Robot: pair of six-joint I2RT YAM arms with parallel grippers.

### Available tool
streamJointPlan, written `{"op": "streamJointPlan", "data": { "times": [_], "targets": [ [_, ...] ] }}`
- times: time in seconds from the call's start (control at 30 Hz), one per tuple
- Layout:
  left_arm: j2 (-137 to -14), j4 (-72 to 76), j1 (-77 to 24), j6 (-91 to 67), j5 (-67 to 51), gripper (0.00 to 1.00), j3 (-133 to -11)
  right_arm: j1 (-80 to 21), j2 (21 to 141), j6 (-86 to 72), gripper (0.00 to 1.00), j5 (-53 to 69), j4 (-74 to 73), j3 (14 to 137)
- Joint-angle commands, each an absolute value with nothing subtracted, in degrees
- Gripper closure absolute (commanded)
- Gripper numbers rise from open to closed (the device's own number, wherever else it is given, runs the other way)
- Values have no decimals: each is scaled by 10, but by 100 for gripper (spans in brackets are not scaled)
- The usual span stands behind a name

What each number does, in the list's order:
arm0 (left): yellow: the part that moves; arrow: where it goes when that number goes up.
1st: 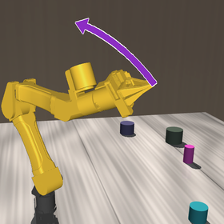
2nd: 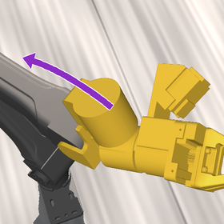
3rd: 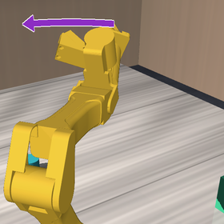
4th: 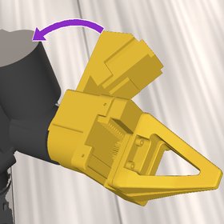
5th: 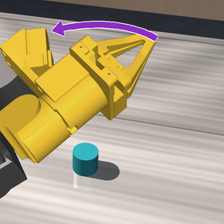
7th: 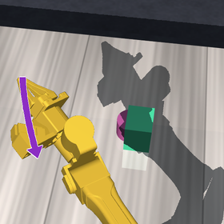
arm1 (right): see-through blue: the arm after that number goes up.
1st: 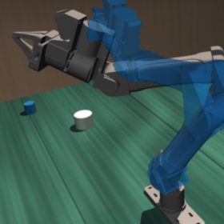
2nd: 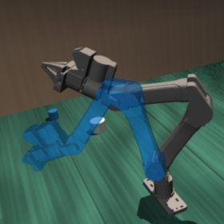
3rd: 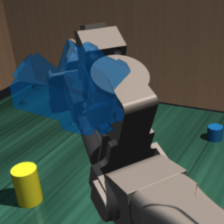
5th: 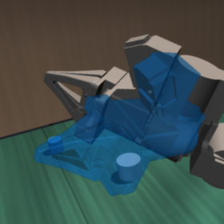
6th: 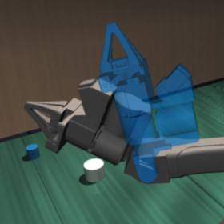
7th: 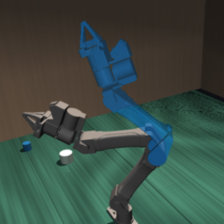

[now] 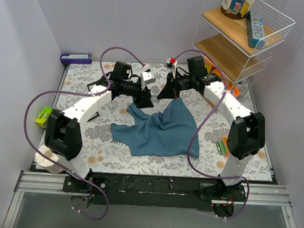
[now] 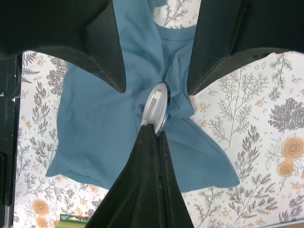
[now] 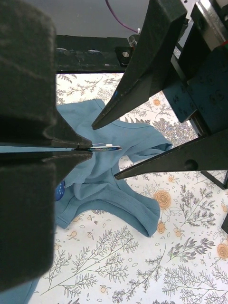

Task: Remove the brooch from the garment

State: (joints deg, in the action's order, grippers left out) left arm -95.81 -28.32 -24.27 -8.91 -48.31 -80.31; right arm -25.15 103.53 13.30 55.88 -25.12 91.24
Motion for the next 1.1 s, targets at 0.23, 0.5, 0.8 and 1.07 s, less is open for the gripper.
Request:
{"op": "streamJointPlan", "data": {
  "times": [0.23, 0.5, 0.8, 1.07],
  "targets": [
    [-874, -241, -233, -155, -471, 48, -782, -254, 1028, 159, 99, 563, -261, 924],
    [-896, -192, -234, -192, -482, 52, -782, -258, 1027, 160, 99, 564, -260, 924],
    [-917, -184, -234, -192, -490, 60, -782, -260, 1020, 158, 99, 571, -256, 917],
    [-933, -174, -234, -198, -505, 73, -789, -261, 1021, 157, 99, 573, -254, 914]
  ]
}}
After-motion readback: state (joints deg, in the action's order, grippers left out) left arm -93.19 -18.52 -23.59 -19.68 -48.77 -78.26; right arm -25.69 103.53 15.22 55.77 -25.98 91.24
